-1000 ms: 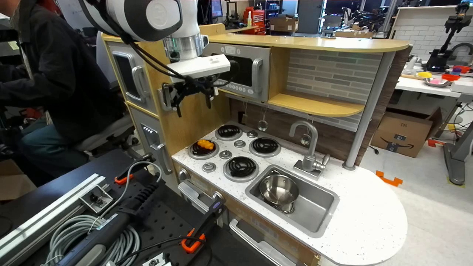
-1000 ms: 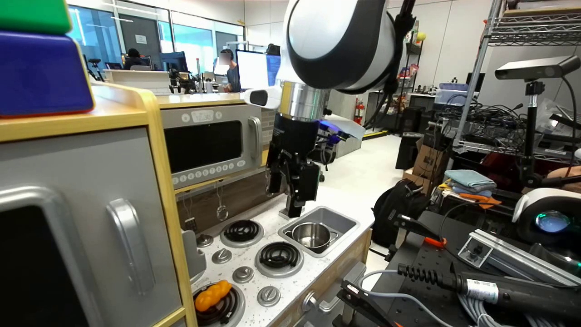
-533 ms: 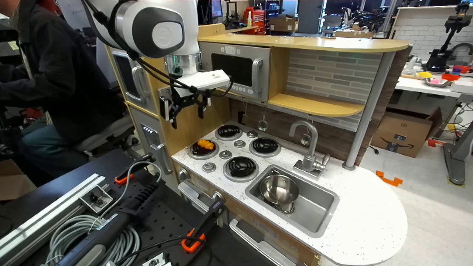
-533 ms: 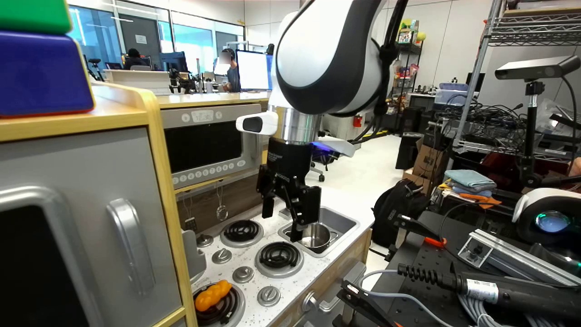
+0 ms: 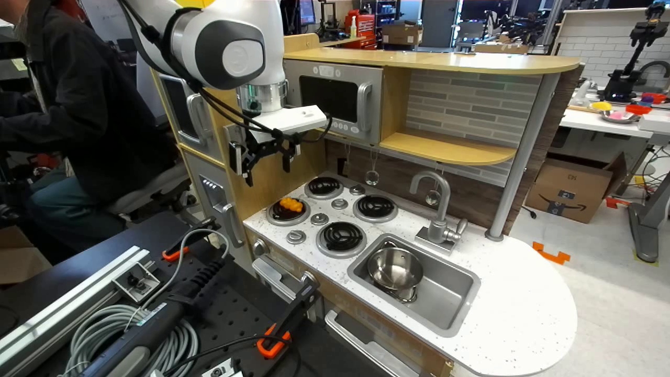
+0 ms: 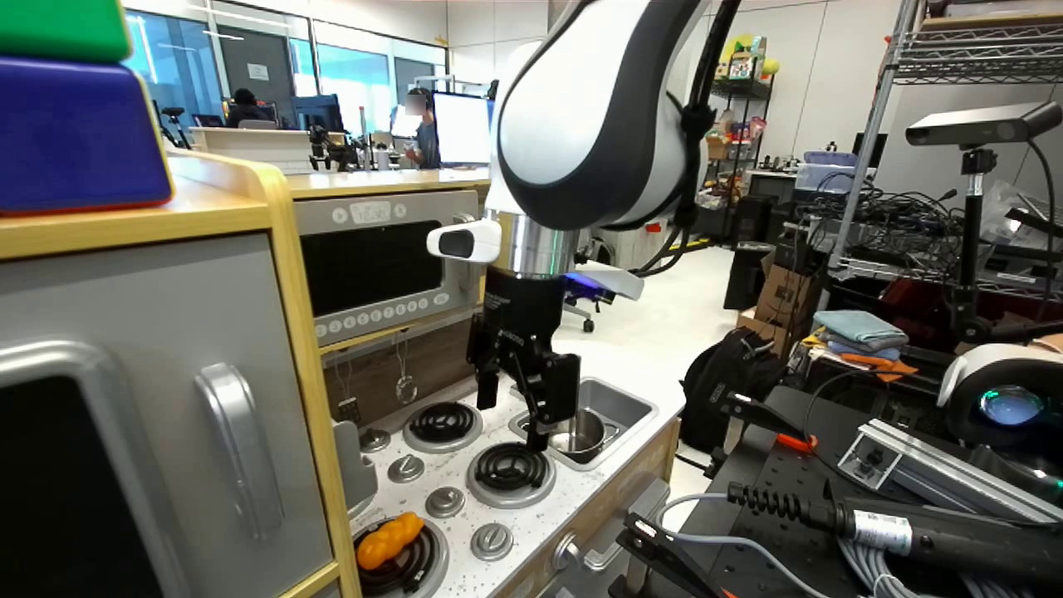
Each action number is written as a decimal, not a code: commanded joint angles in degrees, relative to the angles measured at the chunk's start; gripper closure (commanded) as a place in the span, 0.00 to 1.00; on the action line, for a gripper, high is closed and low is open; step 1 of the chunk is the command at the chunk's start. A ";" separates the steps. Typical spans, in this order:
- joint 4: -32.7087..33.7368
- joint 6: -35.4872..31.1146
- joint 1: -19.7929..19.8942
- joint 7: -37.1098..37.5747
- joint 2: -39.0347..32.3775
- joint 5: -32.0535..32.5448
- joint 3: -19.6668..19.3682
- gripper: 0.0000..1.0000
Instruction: Put the carrot plush toy inside the pot in the sink
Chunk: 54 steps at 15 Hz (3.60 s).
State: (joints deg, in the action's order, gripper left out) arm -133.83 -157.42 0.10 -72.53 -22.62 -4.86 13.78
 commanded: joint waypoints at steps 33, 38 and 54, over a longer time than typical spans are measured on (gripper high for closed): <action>50.60 14.40 -6.78 18.46 -43.82 12.05 -1.39 0.26; 51.81 14.09 -7.04 18.32 -44.14 12.71 -2.12 0.64; 26.50 9.50 4.94 16.82 -25.12 12.28 -5.57 0.81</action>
State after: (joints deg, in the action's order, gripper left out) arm -100.83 -145.65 3.05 -57.22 -52.60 6.56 10.08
